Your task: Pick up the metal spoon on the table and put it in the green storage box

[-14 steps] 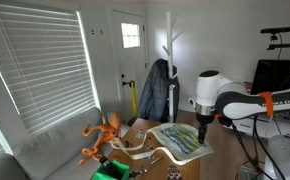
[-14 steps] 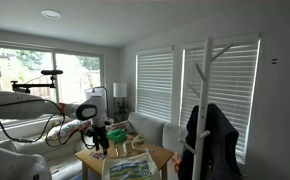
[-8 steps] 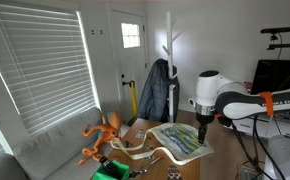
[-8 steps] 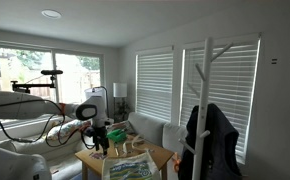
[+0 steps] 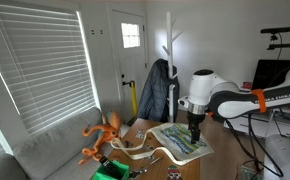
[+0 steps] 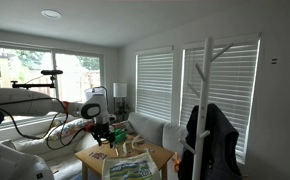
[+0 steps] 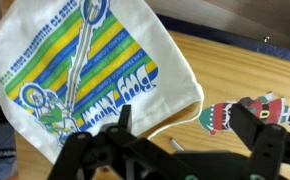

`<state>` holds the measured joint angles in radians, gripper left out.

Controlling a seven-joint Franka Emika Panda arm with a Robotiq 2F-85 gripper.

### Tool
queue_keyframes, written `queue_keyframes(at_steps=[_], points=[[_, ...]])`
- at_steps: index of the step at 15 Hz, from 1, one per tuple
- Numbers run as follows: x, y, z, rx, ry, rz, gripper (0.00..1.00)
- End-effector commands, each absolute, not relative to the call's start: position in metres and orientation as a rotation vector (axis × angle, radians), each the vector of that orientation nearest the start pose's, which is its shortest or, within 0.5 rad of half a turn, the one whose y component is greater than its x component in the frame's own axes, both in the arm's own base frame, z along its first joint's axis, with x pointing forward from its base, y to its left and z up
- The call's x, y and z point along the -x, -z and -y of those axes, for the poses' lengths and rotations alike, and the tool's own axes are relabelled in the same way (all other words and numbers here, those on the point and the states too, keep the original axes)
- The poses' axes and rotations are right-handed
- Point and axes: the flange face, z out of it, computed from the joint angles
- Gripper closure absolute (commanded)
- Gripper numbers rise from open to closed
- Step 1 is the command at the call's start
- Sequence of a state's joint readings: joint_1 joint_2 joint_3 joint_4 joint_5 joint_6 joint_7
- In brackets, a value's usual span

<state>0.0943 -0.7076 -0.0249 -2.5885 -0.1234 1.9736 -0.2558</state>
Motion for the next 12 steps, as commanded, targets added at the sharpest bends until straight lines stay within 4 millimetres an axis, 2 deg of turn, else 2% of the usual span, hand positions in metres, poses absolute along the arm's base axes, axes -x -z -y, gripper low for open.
queue_keyframes(at_steps=[1,3,6,9,10,12], points=[[-0.401,-0.492,-0.032,3.085,0.129,0.897,0.0],[-0.422,-0.485,-0.049,3.016,0.128,1.052,0.0],[-0.446,-0.453,-0.074,2.901,0.053,1.264,0.0],[-0.454,-0.416,-0.087,2.782,-0.098,1.452,0.0],[-0.441,-0.43,-0.081,2.864,-0.031,1.357,0.0],[-0.448,-0.412,-0.085,2.822,-0.095,1.418,0.0]])
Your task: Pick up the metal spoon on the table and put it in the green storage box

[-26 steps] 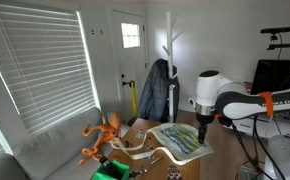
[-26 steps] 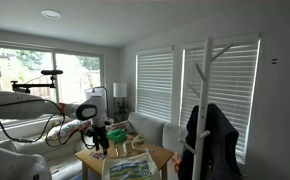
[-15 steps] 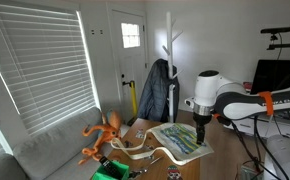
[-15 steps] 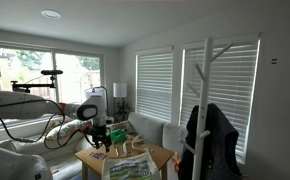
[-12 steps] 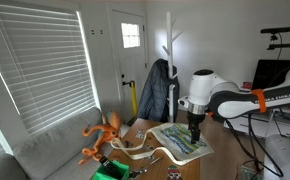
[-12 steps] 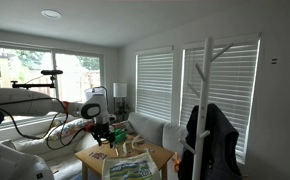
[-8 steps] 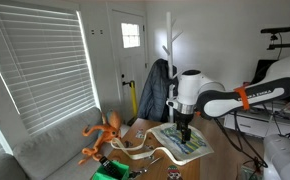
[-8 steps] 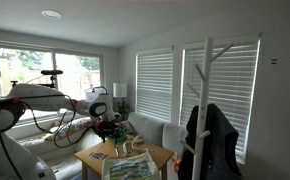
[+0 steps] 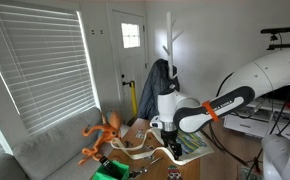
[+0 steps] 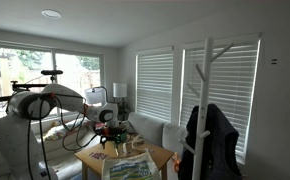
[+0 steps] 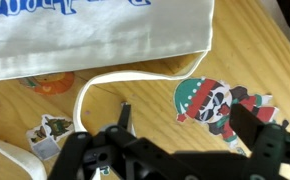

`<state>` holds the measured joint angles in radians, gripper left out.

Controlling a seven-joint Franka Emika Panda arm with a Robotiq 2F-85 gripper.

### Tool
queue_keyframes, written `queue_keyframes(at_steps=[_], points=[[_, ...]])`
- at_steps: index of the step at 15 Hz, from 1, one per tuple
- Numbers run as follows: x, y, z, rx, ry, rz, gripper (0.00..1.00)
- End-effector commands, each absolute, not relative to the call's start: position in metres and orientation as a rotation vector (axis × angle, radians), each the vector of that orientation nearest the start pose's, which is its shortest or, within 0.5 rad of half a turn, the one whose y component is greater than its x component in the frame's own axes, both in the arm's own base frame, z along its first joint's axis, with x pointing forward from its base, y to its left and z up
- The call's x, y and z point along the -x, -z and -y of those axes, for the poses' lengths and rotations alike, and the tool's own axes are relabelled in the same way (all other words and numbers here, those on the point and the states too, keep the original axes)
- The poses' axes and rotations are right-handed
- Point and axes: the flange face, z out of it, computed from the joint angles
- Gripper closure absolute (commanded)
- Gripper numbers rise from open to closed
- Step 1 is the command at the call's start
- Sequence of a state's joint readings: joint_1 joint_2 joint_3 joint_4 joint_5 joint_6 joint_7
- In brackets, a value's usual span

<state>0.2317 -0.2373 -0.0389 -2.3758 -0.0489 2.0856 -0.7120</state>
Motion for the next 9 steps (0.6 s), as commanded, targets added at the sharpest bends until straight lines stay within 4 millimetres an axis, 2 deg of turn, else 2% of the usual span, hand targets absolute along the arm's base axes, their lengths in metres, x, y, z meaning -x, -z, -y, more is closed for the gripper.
queue_keyframes(at_steps=[1,3,7,9], points=[[-0.451,-0.408,-0.085,2.815,-0.106,1.428,0.0],[-0.453,-0.409,-0.086,2.812,-0.104,1.434,0.0],[-0.48,-0.398,-0.104,2.817,0.161,1.528,0.0],[-0.492,-0.39,-0.107,2.777,0.189,1.54,0.0]])
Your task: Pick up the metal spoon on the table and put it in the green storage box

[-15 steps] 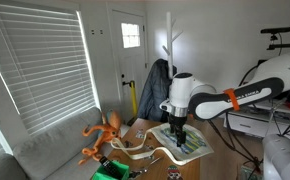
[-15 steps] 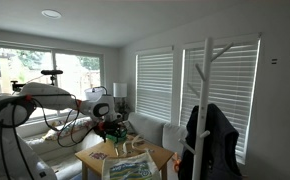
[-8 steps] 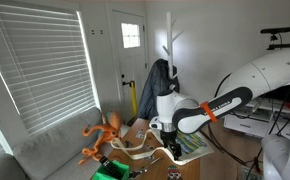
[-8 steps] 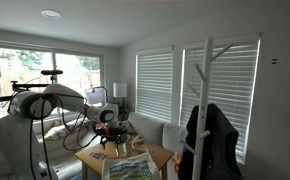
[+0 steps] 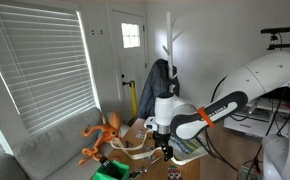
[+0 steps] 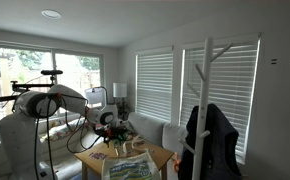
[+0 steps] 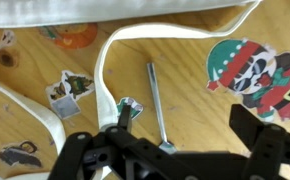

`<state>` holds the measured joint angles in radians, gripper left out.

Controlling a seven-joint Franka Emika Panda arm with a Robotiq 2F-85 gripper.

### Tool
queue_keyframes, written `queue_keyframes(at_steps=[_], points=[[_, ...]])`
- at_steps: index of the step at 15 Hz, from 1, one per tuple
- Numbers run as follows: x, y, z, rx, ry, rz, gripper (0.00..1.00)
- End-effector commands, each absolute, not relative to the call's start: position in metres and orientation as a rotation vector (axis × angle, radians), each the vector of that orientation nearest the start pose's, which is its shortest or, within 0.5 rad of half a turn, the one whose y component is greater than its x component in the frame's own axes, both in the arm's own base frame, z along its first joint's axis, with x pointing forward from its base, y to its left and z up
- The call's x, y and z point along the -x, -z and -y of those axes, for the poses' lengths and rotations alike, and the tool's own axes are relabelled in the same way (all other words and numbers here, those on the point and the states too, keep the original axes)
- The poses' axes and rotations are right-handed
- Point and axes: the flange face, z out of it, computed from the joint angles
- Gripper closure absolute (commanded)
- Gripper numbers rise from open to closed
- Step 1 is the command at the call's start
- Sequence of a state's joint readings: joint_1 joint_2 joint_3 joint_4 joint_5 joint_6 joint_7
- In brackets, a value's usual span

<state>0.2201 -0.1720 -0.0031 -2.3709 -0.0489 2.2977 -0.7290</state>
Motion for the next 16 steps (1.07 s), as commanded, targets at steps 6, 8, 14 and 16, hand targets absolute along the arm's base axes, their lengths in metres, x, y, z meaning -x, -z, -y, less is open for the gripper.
queue_keyframes(at_steps=[6,8,14,16], points=[[-0.516,-0.365,-0.121,2.664,0.164,1.562,0.39],[-0.522,-0.359,-0.127,2.64,0.161,1.574,0.46],[-0.531,-0.347,-0.134,2.647,0.125,1.574,0.77],[-0.527,-0.356,-0.132,2.67,0.127,1.554,0.82]])
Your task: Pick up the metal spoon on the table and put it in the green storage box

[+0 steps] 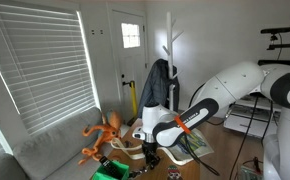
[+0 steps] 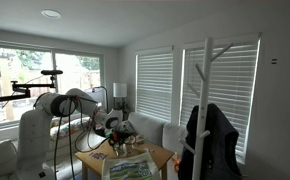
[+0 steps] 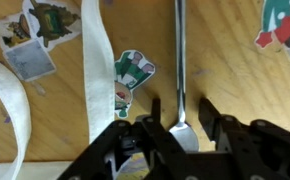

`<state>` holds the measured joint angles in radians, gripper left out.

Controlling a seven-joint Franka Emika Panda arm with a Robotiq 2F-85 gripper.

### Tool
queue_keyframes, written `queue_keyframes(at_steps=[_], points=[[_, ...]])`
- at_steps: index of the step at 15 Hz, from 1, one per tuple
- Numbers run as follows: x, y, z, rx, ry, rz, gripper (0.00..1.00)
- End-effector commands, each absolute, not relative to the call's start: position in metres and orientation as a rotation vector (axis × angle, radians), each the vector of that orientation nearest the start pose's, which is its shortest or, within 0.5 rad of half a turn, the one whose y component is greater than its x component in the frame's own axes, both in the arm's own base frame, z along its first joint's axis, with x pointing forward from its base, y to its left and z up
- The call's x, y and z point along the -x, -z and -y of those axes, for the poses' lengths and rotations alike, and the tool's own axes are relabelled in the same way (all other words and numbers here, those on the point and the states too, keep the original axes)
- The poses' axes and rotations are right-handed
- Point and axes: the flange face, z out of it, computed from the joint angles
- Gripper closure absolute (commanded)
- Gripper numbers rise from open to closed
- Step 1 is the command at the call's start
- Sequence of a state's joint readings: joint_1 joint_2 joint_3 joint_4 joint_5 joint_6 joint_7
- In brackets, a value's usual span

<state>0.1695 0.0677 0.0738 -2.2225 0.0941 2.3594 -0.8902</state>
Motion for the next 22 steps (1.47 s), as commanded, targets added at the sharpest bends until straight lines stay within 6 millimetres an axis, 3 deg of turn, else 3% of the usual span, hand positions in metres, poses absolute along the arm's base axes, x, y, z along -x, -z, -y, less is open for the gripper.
queue_keyframes(at_steps=[1,3,6,11,12,13,15,17,20,22], points=[[-0.524,-0.361,-0.131,2.68,0.131,1.542,0.88],[-0.516,-0.369,-0.13,2.687,0.133,1.528,1.0],[-0.509,-0.383,-0.131,2.687,0.175,1.521,0.98],[-0.485,-0.453,-0.139,2.616,0.492,1.58,0.98],[-0.509,-0.428,-0.144,2.657,0.376,1.569,0.98],[-0.504,-0.44,-0.144,2.653,0.406,1.574,0.92],[-0.504,-0.44,-0.144,2.655,0.402,1.572,0.98],[-0.517,-0.43,-0.159,2.631,0.546,1.498,0.98],[-0.534,-0.444,-0.184,2.591,0.825,1.435,0.98],[-0.541,-0.447,-0.203,2.55,0.924,1.44,0.98]])
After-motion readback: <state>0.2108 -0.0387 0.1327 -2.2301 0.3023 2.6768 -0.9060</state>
